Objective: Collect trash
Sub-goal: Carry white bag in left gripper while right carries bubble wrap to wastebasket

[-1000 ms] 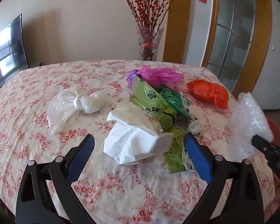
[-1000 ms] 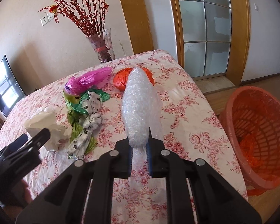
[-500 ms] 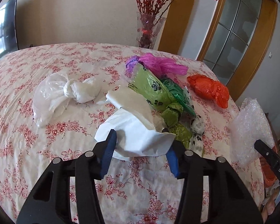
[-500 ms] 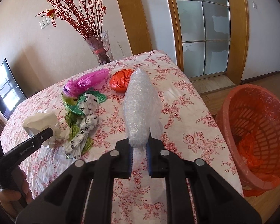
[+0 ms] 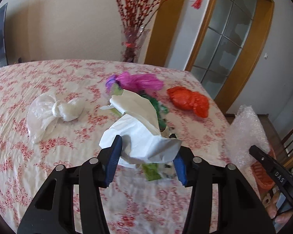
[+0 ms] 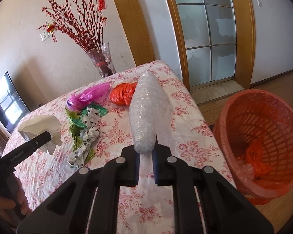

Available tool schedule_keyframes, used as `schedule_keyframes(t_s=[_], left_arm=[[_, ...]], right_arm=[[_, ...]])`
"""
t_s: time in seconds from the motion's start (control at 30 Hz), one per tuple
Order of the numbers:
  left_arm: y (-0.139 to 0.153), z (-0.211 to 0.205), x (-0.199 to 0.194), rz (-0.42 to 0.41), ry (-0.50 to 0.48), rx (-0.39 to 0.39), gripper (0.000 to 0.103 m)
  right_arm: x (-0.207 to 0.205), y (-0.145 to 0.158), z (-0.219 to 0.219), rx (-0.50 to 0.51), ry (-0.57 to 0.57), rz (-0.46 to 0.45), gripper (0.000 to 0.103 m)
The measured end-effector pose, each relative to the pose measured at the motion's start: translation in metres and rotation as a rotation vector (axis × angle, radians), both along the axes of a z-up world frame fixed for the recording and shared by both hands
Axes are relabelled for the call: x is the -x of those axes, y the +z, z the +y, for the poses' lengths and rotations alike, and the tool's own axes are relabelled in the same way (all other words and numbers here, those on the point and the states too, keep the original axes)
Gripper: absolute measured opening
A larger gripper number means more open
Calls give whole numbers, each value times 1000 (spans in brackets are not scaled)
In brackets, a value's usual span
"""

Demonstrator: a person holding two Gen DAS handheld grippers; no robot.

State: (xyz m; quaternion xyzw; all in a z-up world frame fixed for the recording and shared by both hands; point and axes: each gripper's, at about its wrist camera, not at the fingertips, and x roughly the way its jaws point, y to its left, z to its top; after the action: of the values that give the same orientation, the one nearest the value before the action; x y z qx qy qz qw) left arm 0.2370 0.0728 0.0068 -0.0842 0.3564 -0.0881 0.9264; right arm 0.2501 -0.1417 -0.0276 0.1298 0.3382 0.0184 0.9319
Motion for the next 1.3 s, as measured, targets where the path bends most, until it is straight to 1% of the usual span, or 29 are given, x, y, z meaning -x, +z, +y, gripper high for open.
schedule_keyframes(t_s=[0.3,0.47,0.67,0.87,1.1,1.3], left_arm=[[21,-49,11,-42,-129,22,49],[26,-91,13,-53,-218,24,49],[21,-156,10,-39,-340,13,49],[14,-216,7,-27,-449,21,49],[6,-265,4,-8,-533,19,49],[-1,-292,6,4,-578,10,49]], right_arm=[[26,13,-39,-26,-55,-49,12],[44,17,-71,-10,-128,-75,12],[61,17,-119,-12,-236,-85,12],[71,10,-161,-23,-312,-81,12],[81,3,-194,-40,-364,-80,12],[83,-2,-215,-57,-388,-80,12]])
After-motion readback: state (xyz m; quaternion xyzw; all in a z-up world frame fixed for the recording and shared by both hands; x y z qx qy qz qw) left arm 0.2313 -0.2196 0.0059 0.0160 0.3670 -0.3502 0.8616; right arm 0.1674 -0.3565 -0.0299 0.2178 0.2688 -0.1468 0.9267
